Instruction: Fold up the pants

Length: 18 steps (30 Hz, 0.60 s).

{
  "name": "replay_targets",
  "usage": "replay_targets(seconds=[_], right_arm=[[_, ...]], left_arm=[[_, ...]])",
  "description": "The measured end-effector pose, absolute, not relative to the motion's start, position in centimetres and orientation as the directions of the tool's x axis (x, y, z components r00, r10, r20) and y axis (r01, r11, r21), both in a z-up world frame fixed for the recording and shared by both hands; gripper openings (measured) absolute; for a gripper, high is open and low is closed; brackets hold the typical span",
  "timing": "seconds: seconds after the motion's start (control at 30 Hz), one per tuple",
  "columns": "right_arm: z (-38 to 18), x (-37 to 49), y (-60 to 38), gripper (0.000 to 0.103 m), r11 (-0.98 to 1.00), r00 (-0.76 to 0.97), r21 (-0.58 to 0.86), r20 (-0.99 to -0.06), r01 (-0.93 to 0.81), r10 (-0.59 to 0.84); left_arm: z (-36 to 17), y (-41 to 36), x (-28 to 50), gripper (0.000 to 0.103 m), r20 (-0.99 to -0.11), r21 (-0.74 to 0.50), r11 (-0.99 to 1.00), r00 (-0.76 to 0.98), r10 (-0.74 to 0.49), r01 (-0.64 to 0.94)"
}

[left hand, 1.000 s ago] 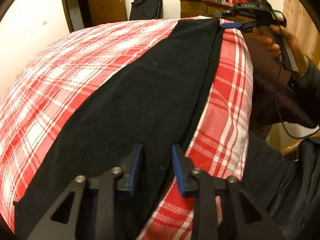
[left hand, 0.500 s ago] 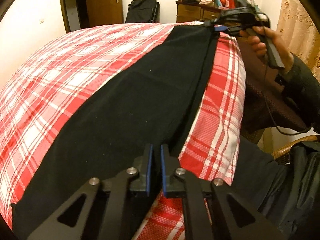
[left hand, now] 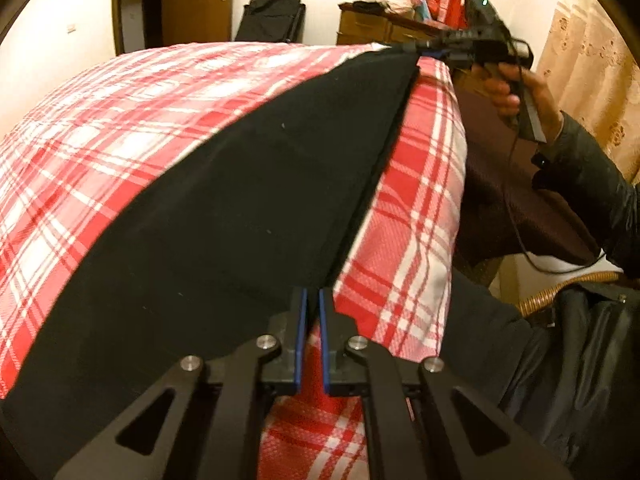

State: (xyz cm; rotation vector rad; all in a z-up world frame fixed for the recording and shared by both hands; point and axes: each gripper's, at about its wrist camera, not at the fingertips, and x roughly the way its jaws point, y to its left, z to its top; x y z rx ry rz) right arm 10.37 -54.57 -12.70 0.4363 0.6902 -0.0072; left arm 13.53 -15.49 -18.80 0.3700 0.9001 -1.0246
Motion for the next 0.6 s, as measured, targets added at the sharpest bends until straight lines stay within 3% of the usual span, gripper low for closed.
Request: replay_targets(seconds=[0.07, 0.1, 0.13, 0.2, 0.33, 0.5, 0.6], right_arm=[[-13.1, 9.7, -55.0, 0.017, 0.909, 0.770, 0.388, -0.624, 0.156, 0.134], [-12.9, 9.4, -55.1, 0.029, 0.909, 0.776, 0.383, -0.619, 0.163, 0.122], [-12.3, 9.0, -55.5, 0.049, 0.911, 0.792, 0.372, -0.604, 0.180, 0.091], [-11.0, 8.6, -56.3, 0.063, 0.906, 0.822, 0.373, -0.568, 0.202, 0.051], [-9.0, 10.9, -57.7, 0.063, 0.889, 0.837, 0.413, -0.543, 0.198, 0.066], [-11.1, 16.8, -57.3, 0.062, 0.892, 0.719, 0.413, -0.675, 0.184, 0.164], [-12.5, 18.9, -56.4, 0.034, 0.900, 0.674, 0.400, -0.715, 0.172, 0.189]], left_arm=[[-19.2, -15.6, 13.4, 0.006, -0.798, -0.131, 0.491, 0.203, -0.568, 0.861], [-19.3, -15.6, 13.5, 0.006, -0.799, -0.132, 0.490, 0.200, -0.567, 0.862], [-19.4, -15.6, 13.6, 0.006, -0.800, -0.134, 0.491, 0.199, -0.566, 0.861], [-19.4, -15.7, 13.8, 0.006, -0.797, -0.143, 0.495, 0.197, -0.571, 0.857], [-19.5, -15.9, 13.9, 0.006, -0.795, -0.154, 0.497, 0.191, -0.575, 0.854], [-19.7, -16.0, 13.7, 0.006, -0.795, -0.159, 0.488, 0.182, -0.579, 0.858], [-19.8, -15.7, 13.8, 0.006, -0.793, -0.169, 0.484, 0.174, -0.585, 0.858]])
